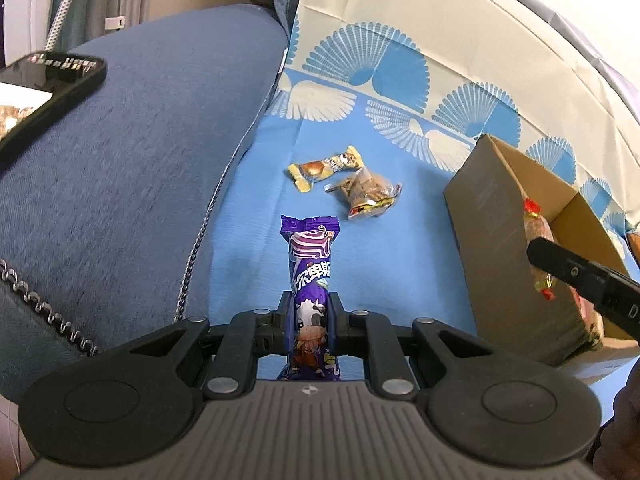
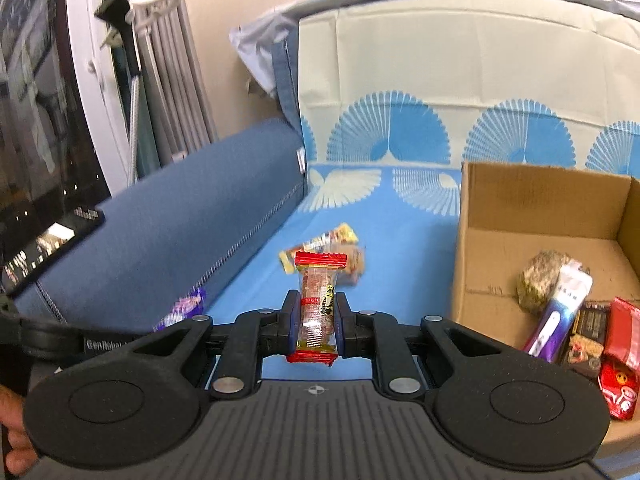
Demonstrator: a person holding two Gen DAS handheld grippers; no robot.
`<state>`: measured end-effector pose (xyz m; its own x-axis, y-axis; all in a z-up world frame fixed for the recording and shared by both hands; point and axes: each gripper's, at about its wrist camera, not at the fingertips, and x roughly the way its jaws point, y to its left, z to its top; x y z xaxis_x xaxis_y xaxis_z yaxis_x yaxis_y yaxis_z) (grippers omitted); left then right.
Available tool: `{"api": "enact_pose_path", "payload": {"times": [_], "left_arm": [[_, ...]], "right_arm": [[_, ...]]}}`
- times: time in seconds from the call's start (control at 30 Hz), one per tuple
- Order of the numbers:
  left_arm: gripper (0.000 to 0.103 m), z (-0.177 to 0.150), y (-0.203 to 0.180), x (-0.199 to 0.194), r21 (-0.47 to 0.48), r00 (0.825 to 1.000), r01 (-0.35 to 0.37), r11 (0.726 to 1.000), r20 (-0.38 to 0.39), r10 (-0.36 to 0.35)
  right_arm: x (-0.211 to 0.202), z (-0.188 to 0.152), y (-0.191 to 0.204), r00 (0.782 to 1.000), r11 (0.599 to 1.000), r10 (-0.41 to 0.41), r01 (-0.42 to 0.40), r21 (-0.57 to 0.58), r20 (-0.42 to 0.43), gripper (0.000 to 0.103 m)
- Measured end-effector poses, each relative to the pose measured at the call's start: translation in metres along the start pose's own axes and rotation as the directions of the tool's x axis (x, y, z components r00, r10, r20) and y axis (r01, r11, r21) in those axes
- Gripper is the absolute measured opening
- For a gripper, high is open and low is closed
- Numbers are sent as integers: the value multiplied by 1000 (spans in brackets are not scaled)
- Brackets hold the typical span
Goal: Organize snacks
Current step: 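Carry the purple candy bar with the left tool while the right tool carries the red-topped snack to the box, then open both tools over the box to drop the two snacks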
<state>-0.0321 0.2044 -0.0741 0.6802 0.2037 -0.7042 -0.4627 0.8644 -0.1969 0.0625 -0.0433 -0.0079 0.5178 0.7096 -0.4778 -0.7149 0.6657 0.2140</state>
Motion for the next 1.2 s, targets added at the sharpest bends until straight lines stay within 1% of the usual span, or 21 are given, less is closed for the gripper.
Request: {"api": "enact_pose_path", "payload": {"times": [0.1, 0.23, 0.3, 0.37, 0.47, 0.53, 0.6, 0.7, 0.77, 0.83, 0.97, 1.03, 1.13, 1.17, 1.2], "left_arm": [[17, 11, -11, -2, 4, 1000, 3, 1000, 12, -3], [17, 30, -38, -2, 16, 999, 33, 999, 42, -33], [17, 41, -55, -1, 28, 997, 60, 998, 56, -61], [17, 50, -73, 1, 39, 994, 89, 995, 66, -92], [17, 63, -103, 5, 60, 987, 135, 989, 78, -140], [17, 71, -125, 8, 75, 981, 167, 983, 84, -173], [17, 79, -147, 11, 88, 974, 202, 975, 89, -210], [17, 89, -179, 11, 112, 958, 255, 960, 104, -267], [17, 94, -198, 11, 130, 947, 287, 949, 111, -302], [17, 95, -211, 9, 138, 937, 314, 939, 112, -330], [17, 96, -229, 9, 155, 926, 348, 925, 100, -365], [17, 95, -233, 12, 155, 921, 367, 917, 78, -382], [26, 93, -236, 14, 162, 916, 385, 909, 58, -398], [35, 92, -235, 13, 167, 916, 383, 909, 58, -396], [39, 90, -233, 12, 168, 917, 381, 909, 59, -395]], "right_arm": [[-3, 8, -3, 1000, 1000, 6, -6, 18, 28, 18], [-10, 17, -10, 998, 999, -2, -2, 51, 68, 18], [-13, 22, -17, 996, 997, -24, 17, 77, 87, 18], [-16, 27, -24, 992, 994, -70, 60, 97, 106, 18], [-21, 32, -37, 976, 979, -175, 158, 130, 129, 18], [-23, 35, -49, 958, 959, -255, 233, 159, 135, 18], [-25, 36, -65, 937, 933, -324, 294, 207, 127, 18], [-29, 35, -89, 909, 890, -401, 358, 281, 114, 18], [-32, 34, -103, 893, 865, -437, 384, 321, 110, 18], [-34, 32, -111, 884, 852, -455, 397, 342, 106, 18], [-35, 29, -120, 877, 837, -470, 410, 364, 94, 18], [-34, 28, -120, 876, 834, -473, 411, 367, 94, 18], [-36, 29, -118, 875, 836, -474, 414, 360, 94, 19], [-35, 29, -118, 874, 834, -479, 420, 359, 89, 19], [-35, 29, -118, 870, 829, -485, 427, 361, 85, 19]]}}
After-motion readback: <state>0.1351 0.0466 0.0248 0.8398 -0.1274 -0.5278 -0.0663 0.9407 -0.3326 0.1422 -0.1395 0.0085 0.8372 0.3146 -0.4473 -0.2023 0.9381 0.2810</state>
